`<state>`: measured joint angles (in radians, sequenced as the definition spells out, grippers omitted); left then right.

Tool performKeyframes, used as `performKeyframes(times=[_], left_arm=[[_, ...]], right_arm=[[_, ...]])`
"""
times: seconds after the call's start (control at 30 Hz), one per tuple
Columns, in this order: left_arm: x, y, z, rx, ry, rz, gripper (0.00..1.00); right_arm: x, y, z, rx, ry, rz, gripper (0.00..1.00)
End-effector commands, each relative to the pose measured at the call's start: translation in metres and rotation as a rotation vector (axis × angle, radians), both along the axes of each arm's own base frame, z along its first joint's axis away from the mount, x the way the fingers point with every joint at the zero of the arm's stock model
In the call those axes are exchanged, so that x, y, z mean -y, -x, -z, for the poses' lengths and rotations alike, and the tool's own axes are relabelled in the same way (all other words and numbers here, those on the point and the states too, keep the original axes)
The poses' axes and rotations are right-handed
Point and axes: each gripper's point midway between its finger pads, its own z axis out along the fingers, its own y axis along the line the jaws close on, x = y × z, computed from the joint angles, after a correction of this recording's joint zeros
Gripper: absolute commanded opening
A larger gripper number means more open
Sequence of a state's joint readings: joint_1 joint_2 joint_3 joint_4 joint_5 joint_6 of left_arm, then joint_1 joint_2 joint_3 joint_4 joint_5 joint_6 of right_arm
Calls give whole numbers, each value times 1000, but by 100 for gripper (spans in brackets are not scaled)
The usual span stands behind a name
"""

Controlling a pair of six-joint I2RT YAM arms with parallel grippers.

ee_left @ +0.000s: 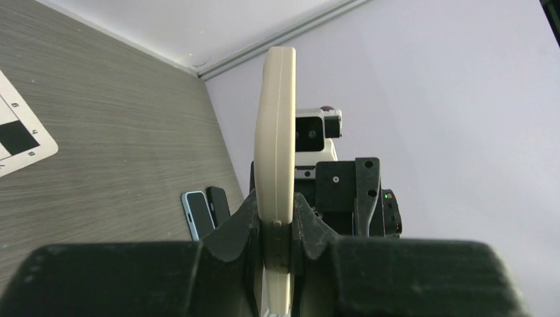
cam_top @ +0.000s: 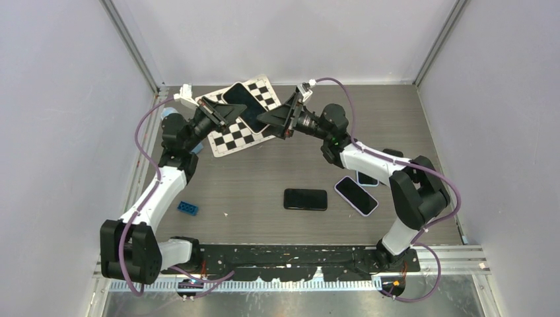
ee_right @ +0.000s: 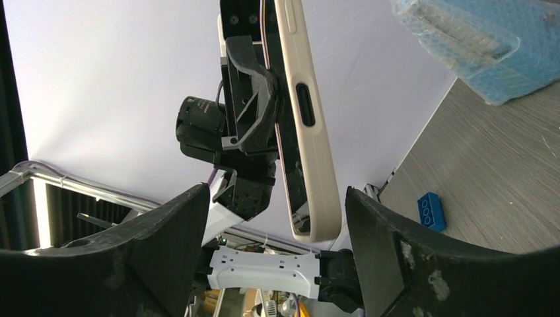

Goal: Take the phone out of the phone case
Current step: Remove the phone case from the phone.

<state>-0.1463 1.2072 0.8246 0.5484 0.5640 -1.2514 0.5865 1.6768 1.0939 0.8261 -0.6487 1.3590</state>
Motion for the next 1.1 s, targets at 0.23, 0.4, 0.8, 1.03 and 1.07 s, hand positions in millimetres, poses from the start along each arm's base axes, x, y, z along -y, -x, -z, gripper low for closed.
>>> performKeyframes(times=[0.23,0.4,0.8,1.03,1.07], left_arm=[[-17,-3,-47,110,70,-115,0],[-17,-3,-44,60,75,-119,0],[-17,-5,-35,-20,81,-134,0],[-16,-7,-29,-46,77,-139,0],[-17,-7,-29,-48,78,-144,0]], right_arm=[[-3,22,-27,113,-80,-4,57],[-10,21,-19,97,-76,-1,46],[-16,25,-5,172,-26,16,42],[-16,28,-2,212,-19,10,42],[-16,28,0,214,-14,13,40]])
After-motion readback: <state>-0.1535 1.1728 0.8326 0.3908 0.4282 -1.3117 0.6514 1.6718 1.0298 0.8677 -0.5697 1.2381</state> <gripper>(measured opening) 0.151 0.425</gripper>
